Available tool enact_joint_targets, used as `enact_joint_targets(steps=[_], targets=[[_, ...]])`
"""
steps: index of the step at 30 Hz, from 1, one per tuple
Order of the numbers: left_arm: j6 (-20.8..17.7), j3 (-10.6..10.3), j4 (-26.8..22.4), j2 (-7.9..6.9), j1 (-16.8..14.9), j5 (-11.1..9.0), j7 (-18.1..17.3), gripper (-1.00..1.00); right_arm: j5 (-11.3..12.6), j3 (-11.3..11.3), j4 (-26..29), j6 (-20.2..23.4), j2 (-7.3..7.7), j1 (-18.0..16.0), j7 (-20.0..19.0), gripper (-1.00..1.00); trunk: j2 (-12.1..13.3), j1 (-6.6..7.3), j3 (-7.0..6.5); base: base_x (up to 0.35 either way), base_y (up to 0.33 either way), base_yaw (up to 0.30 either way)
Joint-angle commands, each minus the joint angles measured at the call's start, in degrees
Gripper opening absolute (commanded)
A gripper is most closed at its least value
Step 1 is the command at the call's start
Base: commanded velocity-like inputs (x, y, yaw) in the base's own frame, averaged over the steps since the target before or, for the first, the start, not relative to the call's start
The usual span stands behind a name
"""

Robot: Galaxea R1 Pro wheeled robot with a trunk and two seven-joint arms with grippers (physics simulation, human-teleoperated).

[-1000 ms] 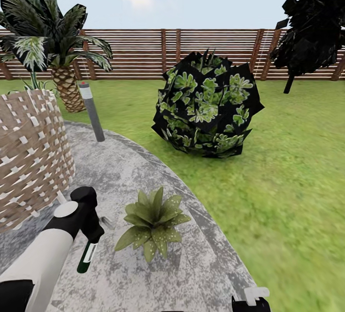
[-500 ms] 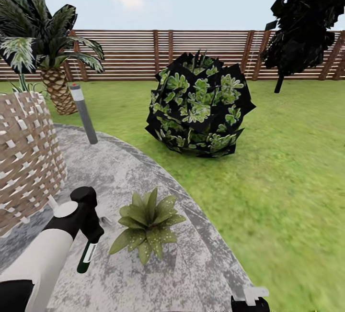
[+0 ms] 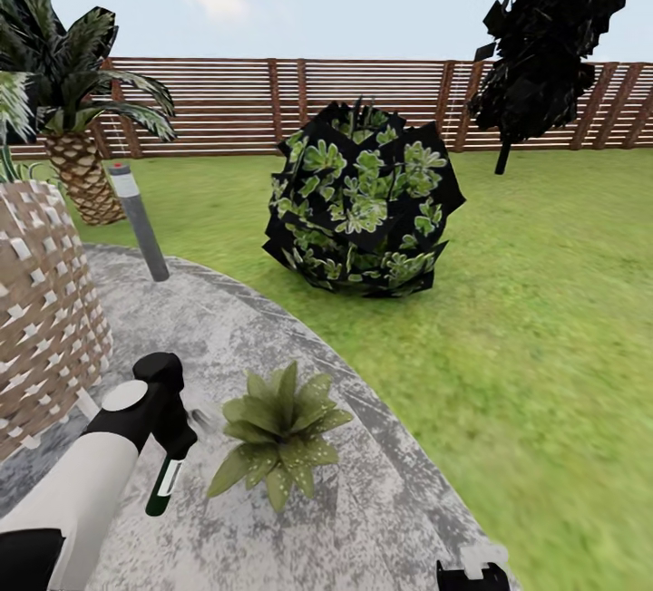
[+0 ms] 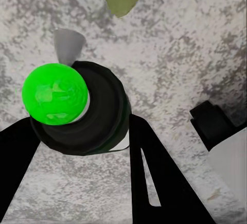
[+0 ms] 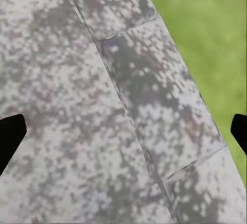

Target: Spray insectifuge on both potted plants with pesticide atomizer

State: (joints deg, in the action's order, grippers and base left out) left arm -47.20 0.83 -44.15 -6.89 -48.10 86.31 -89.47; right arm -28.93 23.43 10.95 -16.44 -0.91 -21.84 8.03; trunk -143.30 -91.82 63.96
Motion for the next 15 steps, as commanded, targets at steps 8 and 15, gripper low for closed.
enact_joint_targets(steps=[8,15], targets=[[-0.58,0.10,-0.27,0.12,-0.75,0.25,-0.53,-1.00,-0.75,0.40,-0.05,-0.17,0.25,-0.05,0.23,1.00,-0.02,-0.01,0.05,0.062,0.069,0.000],[-0.01,-0.06,-0.01,0.42,-2.99,0.18,-0.53,-1.00,-0.78,0.39,-0.05,-0.17,0.30,-0.05,0.23,1.00,-0.02,-0.01,0.05,0.001,0.001,0.000]])
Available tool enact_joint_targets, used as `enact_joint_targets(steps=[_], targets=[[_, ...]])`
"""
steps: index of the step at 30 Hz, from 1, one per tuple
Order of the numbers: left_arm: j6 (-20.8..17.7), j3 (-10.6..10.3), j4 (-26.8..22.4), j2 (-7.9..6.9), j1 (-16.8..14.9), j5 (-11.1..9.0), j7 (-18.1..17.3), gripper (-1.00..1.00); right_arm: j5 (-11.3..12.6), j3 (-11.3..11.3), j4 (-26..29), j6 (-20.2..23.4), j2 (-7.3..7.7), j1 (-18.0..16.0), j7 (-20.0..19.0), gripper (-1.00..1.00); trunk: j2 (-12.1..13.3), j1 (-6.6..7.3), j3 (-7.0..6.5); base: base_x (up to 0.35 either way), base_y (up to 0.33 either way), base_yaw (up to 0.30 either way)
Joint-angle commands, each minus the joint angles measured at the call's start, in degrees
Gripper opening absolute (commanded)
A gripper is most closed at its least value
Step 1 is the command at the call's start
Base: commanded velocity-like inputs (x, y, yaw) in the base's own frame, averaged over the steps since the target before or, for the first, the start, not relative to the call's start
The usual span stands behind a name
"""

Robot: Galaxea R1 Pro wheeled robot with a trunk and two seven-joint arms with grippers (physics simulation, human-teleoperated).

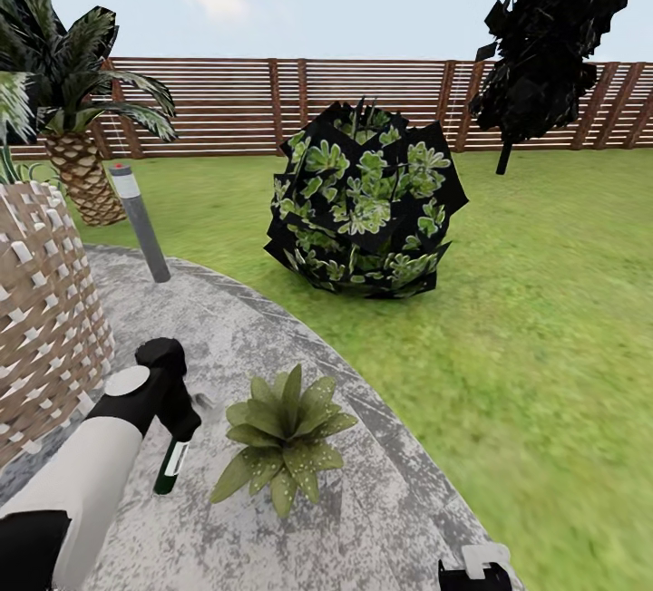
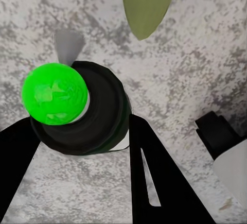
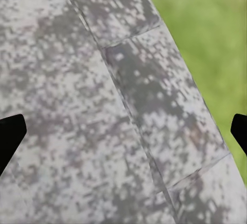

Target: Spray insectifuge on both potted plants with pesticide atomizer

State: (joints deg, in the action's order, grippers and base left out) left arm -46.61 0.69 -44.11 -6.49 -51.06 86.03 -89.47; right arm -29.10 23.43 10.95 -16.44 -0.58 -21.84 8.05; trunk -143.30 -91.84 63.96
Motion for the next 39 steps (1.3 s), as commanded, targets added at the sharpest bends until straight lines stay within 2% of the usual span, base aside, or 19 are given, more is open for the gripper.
enact_joint_targets(steps=[1,5,8,13,21,27,30,32,35,39], targets=[[-0.53,0.05,0.00,0.03,-0.24,0.49,-0.53,-1.00,-0.60,0.39,-0.05,-0.20,-0.03,-0.04,0.21,1.00,-0.02,0.01,0.05,0.000,0.000,0.000],[-0.42,0.01,0.55,0.25,-1.67,0.54,-0.53,-1.00,-0.60,0.39,-0.05,-0.18,-0.03,-0.04,0.21,1.00,-0.02,0.01,0.05,0.000,0.000,0.000],[-0.23,0.14,3.65,0.29,-1.67,0.56,-0.53,-1.00,-0.60,0.39,-0.05,-0.17,-0.08,-0.04,0.21,1.00,-0.02,0.01,0.05,0.000,0.000,0.000],[-0.06,-0.02,4.83,2.31,-1.53,0.61,-0.53,-1.00,-0.60,0.39,-0.09,-0.17,-0.12,-0.04,0.21,1.00,-0.02,0.01,0.05,0.126,0.102,-0.046],[-0.07,-0.01,4.82,2.46,-1.63,0.63,-0.53,-1.00,-0.60,0.39,-0.12,-0.17,-0.12,-0.04,0.21,1.00,-0.02,0.01,0.05,0.265,0.159,-0.282],[-0.06,-0.02,4.59,2.30,-1.51,0.70,-0.53,-1.00,-0.60,0.39,-0.10,-0.17,-0.12,-0.04,0.21,1.00,-0.02,0.01,0.05,0.049,0.006,-0.055],[2.80,-0.01,4.49,1.76,-1.38,0.63,-0.53,-1.00,-0.60,0.39,-0.13,-0.17,-0.12,-0.04,0.21,1.00,-0.02,0.01,0.05,0.002,0.000,-0.002],[7.71,0.42,4.39,1.49,-1.30,0.46,-0.53,-1.00,-0.60,0.39,-0.12,-0.17,-0.12,-0.04,0.21,1.00,-0.02,0.01,0.05,0.000,0.000,0.000],[7.52,0.21,4.31,2.22,-1.58,0.44,-0.53,-1.00,-0.60,0.39,-0.12,-0.17,-0.12,-0.04,0.21,1.00,-0.02,0.01,0.05,0.058,0.005,0.000],[7.18,0.28,4.22,2.35,-1.62,0.40,-0.53,-1.00,-0.60,0.39,-0.14,-0.17,-0.12,-0.04,0.21,1.00,-0.02,0.01,0.05,0.192,0.026,0.000]])
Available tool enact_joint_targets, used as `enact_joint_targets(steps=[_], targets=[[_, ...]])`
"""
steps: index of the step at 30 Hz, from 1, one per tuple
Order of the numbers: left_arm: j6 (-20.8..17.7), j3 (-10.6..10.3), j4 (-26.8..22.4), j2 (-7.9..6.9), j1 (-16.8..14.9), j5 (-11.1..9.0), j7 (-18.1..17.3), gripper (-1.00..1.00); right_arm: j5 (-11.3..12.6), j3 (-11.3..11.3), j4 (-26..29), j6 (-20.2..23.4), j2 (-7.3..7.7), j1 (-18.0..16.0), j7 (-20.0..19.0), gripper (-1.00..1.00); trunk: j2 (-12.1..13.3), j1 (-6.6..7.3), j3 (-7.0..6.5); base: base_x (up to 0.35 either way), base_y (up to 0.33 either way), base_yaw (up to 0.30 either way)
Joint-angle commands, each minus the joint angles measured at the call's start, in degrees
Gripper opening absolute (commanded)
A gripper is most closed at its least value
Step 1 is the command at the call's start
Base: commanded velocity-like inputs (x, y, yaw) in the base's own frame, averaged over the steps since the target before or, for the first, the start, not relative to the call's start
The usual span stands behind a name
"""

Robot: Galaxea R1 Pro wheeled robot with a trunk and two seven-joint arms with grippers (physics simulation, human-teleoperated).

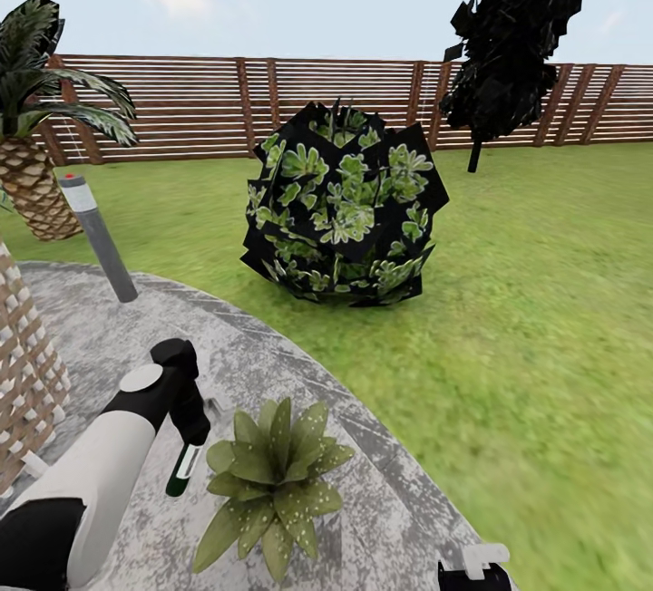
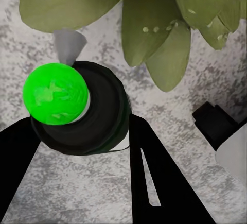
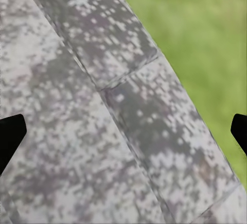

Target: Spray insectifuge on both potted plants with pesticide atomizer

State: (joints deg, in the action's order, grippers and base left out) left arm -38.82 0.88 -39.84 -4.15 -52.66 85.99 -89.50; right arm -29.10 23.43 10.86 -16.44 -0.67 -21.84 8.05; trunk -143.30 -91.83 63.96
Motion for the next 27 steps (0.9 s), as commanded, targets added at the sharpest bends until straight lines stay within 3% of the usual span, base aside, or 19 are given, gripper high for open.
enact_joint_targets(steps=[1,16,27], targets=[[-0.62,0.12,-0.06,0.02,0.03,0.43,-0.50,-1.00,-0.60,0.39,-0.05,-0.17,-0.03,-0.04,0.21,1.00,-0.02,0.00,0.05,0.042,0.003,0.000],[-0.59,0.22,0.07,-0.18,0.49,0.58,-0.50,-1.00,-0.69,0.39,-0.05,-0.17,-0.03,-0.04,0.21,1.00,-0.02,0.00,0.05,0.086,0.046,0.000],[0.11,0.24,0.44,-1.96,2.13,0.68,-0.50,-1.00,-0.69,0.39,-0.05,-0.17,-0.03,-0.04,0.21,1.00,-0.02,0.00,0.05,0.004,0.002,0.000]])
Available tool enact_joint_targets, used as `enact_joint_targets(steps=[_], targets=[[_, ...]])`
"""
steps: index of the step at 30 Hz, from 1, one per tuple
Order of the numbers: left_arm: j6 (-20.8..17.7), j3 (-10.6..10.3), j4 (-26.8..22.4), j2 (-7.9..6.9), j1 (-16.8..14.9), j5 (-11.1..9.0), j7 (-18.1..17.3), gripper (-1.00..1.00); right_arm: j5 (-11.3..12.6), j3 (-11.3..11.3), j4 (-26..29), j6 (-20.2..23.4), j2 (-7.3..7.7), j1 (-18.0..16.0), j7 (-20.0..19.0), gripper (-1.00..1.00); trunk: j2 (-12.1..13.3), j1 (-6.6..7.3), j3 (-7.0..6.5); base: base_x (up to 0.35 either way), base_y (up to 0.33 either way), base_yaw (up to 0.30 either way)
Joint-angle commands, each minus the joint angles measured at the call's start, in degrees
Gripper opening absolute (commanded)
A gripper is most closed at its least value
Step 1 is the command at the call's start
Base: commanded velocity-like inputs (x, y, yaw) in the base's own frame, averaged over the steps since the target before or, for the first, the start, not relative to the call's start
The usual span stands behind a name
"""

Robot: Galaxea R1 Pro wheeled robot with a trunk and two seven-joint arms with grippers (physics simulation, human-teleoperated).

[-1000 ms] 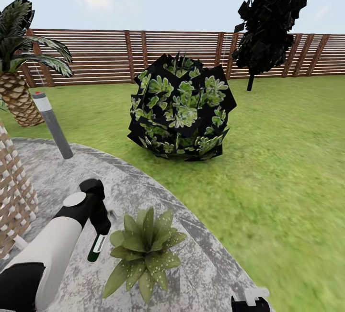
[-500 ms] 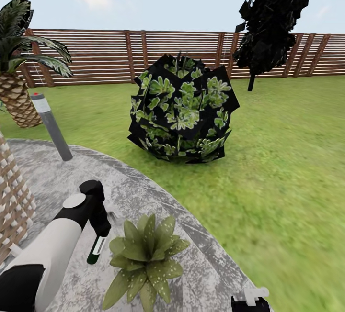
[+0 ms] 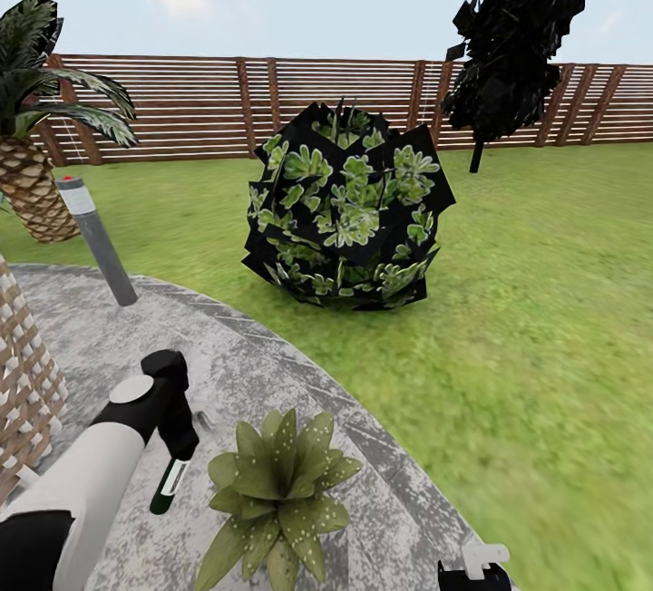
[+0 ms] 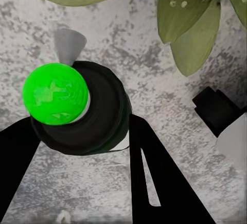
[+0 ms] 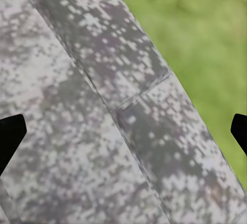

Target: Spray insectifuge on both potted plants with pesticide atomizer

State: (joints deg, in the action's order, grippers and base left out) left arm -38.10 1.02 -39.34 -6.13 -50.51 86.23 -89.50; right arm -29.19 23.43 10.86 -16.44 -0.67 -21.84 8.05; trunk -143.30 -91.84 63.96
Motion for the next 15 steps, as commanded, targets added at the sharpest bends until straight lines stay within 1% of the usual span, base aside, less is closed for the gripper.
enact_joint_targets(steps=[1,6,8,11,12,14,15], targets=[[-0.69,0.03,-0.04,0.23,0.07,0.49,-0.50,-1.00,-0.60,0.39,-0.05,-0.17,-0.03,-0.04,0.21,1.00,-0.02,0.01,0.05,0.000,0.000,0.000],[-1.20,-0.14,-0.13,1.34,0.08,0.82,-0.50,-1.00,-0.60,0.39,-0.05,-0.17,-0.03,-0.04,0.21,1.00,-0.02,0.01,0.05,0.000,0.000,0.000],[-1.21,-0.44,-0.39,1.31,0.06,1.01,-0.50,-1.00,-0.60,0.39,-0.05,-0.17,-0.03,-0.04,0.21,1.00,-0.02,0.01,0.05,0.000,0.000,0.000],[-1.02,-0.18,-0.11,0.24,0.15,1.11,-0.50,-1.00,-0.60,0.39,-0.05,-0.17,-0.03,-0.04,0.21,1.00,-0.02,0.01,0.05,0.000,0.000,0.000],[-0.96,-0.07,-0.01,-1.03,0.20,1.13,-0.50,-1.00,-0.60,0.39,-0.05,-0.17,-0.03,-0.04,0.21,1.00,-0.02,0.01,0.05,0.000,0.000,0.000],[-0.84,0.03,0.07,-2.24,0.23,1.08,-0.50,-1.00,-0.60,0.38,-0.05,-0.17,-0.03,-0.04,0.21,1.00,-0.02,0.01,0.05,0.000,0.000,0.000],[-0.81,0.06,0.10,-2.49,0.36,1.07,-0.50,-1.00,-0.60,0.37,-0.05,-0.17,-0.03,-0.04,0.21,1.00,-0.02,0.01,0.05,0.000,0.000,0.000]])
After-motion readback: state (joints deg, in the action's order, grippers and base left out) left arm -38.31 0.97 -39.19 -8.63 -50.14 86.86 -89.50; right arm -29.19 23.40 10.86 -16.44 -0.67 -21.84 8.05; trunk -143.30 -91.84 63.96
